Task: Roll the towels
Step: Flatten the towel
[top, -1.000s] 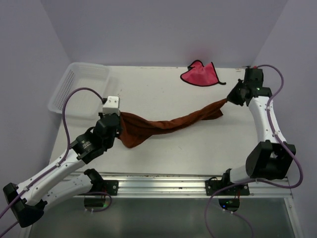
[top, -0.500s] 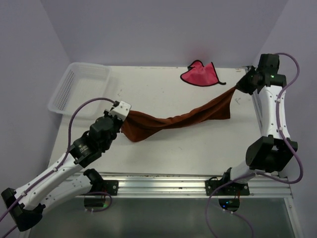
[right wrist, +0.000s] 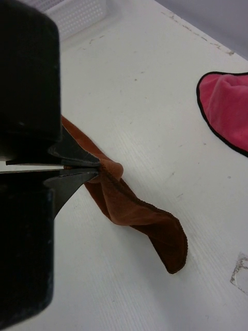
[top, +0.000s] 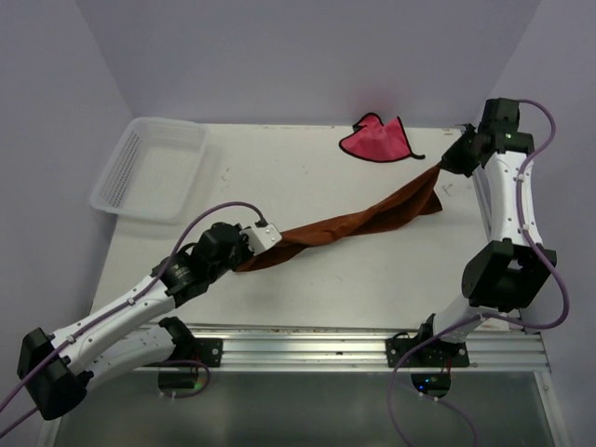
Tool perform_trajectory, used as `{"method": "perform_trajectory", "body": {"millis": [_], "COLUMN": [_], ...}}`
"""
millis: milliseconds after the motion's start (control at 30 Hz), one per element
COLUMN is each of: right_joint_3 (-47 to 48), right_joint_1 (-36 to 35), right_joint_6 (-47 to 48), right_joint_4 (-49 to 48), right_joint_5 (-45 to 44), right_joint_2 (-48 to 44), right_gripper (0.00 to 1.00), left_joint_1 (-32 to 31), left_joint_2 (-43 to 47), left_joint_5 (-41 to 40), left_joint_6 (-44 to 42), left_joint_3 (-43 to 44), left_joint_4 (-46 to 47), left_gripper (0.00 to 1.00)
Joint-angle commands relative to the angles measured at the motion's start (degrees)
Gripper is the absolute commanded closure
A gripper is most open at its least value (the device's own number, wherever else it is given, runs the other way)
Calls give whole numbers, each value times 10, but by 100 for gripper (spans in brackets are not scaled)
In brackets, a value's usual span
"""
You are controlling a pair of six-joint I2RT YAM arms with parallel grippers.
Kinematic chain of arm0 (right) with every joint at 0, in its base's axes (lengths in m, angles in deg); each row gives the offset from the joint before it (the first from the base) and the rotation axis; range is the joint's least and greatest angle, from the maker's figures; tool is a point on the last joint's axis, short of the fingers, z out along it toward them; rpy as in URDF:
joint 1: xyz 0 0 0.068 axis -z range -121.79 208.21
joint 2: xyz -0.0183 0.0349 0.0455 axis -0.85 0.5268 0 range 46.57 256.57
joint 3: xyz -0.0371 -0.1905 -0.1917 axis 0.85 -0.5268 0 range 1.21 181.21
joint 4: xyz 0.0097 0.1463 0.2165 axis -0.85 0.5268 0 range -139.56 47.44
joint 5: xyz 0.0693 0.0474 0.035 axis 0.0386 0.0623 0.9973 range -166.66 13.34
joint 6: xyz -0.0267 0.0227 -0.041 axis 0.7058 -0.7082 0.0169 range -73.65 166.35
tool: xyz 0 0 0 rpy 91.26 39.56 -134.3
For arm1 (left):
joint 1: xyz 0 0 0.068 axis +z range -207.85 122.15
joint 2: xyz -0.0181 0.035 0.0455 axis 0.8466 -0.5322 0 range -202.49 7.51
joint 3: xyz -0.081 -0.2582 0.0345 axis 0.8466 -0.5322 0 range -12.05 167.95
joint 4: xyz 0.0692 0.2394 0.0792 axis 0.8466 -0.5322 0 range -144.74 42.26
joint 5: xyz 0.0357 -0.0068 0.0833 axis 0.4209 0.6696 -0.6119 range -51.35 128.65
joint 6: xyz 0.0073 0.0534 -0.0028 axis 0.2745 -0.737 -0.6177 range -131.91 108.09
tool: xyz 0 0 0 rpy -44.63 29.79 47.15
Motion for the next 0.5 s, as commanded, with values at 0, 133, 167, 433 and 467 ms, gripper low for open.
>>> {"method": "perform_trajectory", "body": {"millis": [0, 133, 167, 433, 467], "right_joint_3": [9, 35, 41, 64, 60], "right_joint_1": [5, 7, 8, 22, 25], "right_joint_6": [8, 7, 8, 11, 12], "right_joint_4": [8, 21, 25, 51, 53], "right_joint_5": [15, 15, 13, 0, 0], "right_joint_2": [7, 15, 17, 4, 1], "right_gripper": [100, 100, 100, 100, 100], "left_joint_1": [2, 7, 11, 122, 128], "left_joint_2": [-23, -32, -31, 26, 30], "left_joint_5": [15, -115, -172, -255, -265], "left_joint_6": [-11, 55, 73, 163, 163], "left_joint_3": [19, 24, 26, 48, 51], "left_joint_4": [3, 61, 71, 138, 142], "left_gripper": [100, 100, 100, 100, 100]}}
